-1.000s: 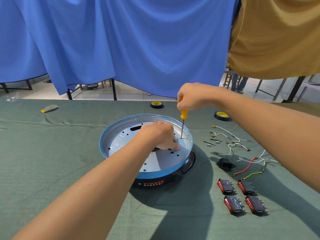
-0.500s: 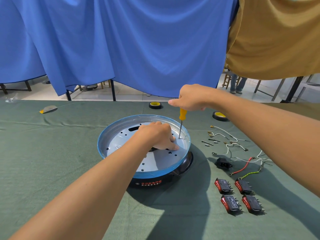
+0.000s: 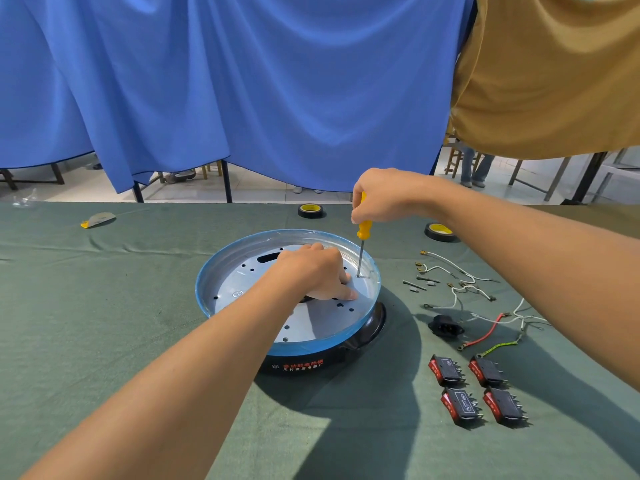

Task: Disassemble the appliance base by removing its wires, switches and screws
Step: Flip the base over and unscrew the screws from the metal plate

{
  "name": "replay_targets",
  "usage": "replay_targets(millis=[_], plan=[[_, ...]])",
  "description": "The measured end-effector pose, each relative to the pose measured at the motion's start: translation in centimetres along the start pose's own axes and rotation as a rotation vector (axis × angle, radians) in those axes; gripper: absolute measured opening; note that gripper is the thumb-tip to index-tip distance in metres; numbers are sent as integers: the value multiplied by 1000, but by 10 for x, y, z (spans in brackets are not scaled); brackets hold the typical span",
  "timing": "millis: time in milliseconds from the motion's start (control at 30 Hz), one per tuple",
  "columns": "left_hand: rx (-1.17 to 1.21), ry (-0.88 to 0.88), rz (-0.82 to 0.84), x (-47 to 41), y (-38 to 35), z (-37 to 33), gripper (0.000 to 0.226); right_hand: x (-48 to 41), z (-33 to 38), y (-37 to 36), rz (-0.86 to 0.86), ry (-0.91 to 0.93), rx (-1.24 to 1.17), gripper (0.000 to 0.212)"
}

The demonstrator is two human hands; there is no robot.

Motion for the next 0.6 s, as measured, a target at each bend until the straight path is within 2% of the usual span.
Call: replay_targets(millis=[67, 133, 267, 433, 533, 600], plan=[[-1, 1, 0, 1, 0, 0, 54, 0, -1, 0, 3, 8, 23, 38], [-6, 5, 1, 2, 1, -1, 55, 1, -1, 0, -21, 0, 37, 49], [-20, 7, 1, 3, 1, -3, 56, 0, -1, 0, -22, 7, 2, 34], [-36, 8, 2, 4, 0, -3, 56, 1, 1, -1, -32, 7, 40, 45], [-43, 8, -1, 4, -1, -3, 57, 0, 1, -1, -45, 3, 41, 29], [-39, 8, -2, 4, -2, -3, 57, -1, 1, -1, -18, -6, 26, 27]])
Point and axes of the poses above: each hand's wrist, its own x-axis away from the middle knuckle, its own y-axis out of the back of the hand, z = x × y, the point moved 2 cm from there along -x, towards the middle knuckle, and after that the axes turned 6 degrees about z, right-handed, at the moved point
